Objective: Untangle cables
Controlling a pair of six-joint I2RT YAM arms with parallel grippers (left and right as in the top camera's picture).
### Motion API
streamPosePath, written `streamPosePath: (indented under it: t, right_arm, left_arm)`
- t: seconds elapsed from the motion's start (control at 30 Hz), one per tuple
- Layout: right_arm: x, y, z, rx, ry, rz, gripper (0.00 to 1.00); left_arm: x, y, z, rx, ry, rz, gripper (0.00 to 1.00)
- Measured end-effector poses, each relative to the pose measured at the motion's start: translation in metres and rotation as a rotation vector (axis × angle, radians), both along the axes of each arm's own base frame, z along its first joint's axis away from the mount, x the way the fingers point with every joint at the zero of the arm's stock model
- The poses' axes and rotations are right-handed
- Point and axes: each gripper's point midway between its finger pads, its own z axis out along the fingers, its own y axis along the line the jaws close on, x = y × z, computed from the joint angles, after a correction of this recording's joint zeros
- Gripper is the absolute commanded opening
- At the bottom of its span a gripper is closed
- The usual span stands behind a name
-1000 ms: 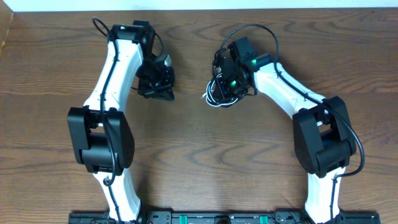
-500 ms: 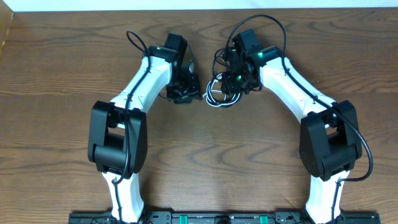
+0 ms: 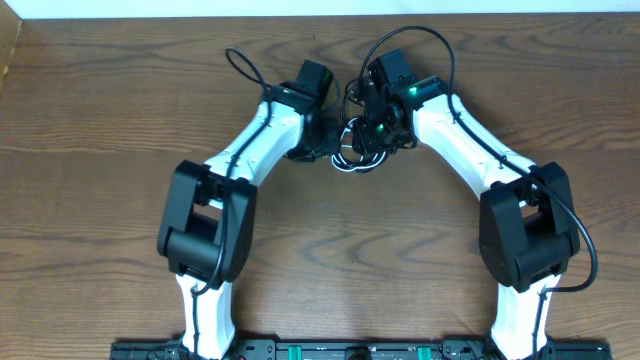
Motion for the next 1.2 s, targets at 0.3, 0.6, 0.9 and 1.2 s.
streamPosePath:
  t: [0.3,0.6,0.9,1.2]
  right_arm:
    - [-0.002,-0.021,-0.008,-0.109,0.017,-0.082,0.44]
    - [-0.020,-0.045,-0.016,-0.225,0.090,-0.137,0.46]
    - [-0.025,-0.052,-0.017,-0.251,0.116,-0.189,0.53]
    - [-0.022,-0.013,-0.018,-0.060,0.109,-0.096,0.50]
  left_arm:
    - [-0.004,-0.011,-0.025,0.026,0.032,-0.024,0.37]
    - [-0.079,-0.019,-0.029,-0.051,0.370,-0.058,0.36]
    - [-0.126,-0.015,-0.016,-0.075,0.545,-0.155,0.37]
    - [-0.069,0.024,0.098,0.010,0.031,-0.156,0.56]
